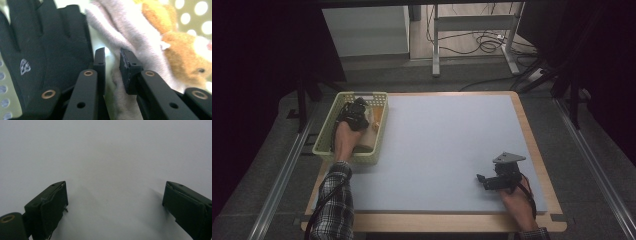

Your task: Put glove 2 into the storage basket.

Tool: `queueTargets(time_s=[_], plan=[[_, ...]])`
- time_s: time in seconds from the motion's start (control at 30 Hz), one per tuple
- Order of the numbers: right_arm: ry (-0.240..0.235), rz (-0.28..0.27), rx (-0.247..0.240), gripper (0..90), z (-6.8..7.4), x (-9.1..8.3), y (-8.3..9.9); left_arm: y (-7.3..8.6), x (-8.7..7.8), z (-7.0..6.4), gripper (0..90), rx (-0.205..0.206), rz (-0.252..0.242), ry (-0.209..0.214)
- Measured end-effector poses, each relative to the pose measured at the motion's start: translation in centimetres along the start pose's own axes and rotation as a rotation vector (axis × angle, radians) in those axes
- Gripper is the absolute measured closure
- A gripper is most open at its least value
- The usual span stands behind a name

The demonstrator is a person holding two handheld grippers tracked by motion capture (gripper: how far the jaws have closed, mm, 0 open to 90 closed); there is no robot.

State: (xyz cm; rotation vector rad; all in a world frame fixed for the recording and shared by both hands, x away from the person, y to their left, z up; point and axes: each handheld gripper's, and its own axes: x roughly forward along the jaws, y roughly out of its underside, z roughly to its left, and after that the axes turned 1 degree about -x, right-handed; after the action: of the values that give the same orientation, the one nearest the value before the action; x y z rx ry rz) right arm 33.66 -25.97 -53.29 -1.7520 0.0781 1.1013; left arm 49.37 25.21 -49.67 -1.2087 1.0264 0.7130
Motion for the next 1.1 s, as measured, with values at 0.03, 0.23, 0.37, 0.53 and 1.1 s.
queueTargets(time_s=[0.03,0.23,0.37,0.53,1.1], plan=[[0.000,0.000,0.000,5.9,0.0,0.0,0.0,0.0,0.1,0.0,77.1,0.000,0.001,-0.002],[0.000,-0.001,0.000,5.9,0.0,0.0,0.0,0.5,0.7,1.4,72.6,-0.044,0.008,-0.023],[0.000,-0.001,0.000,5.9,0.0,0.0,0.0,0.5,1.0,1.9,72.6,-0.046,0.021,-0.074],[0.000,-0.001,0.000,5.9,0.0,0.0,0.0,0.4,0.8,2.6,66.6,-0.078,0.016,-0.069],[0.000,0.000,0.000,5.9,0.0,0.0,0.0,0.5,-3.4,2.5,36.3,-0.033,-0.133,0.033]])
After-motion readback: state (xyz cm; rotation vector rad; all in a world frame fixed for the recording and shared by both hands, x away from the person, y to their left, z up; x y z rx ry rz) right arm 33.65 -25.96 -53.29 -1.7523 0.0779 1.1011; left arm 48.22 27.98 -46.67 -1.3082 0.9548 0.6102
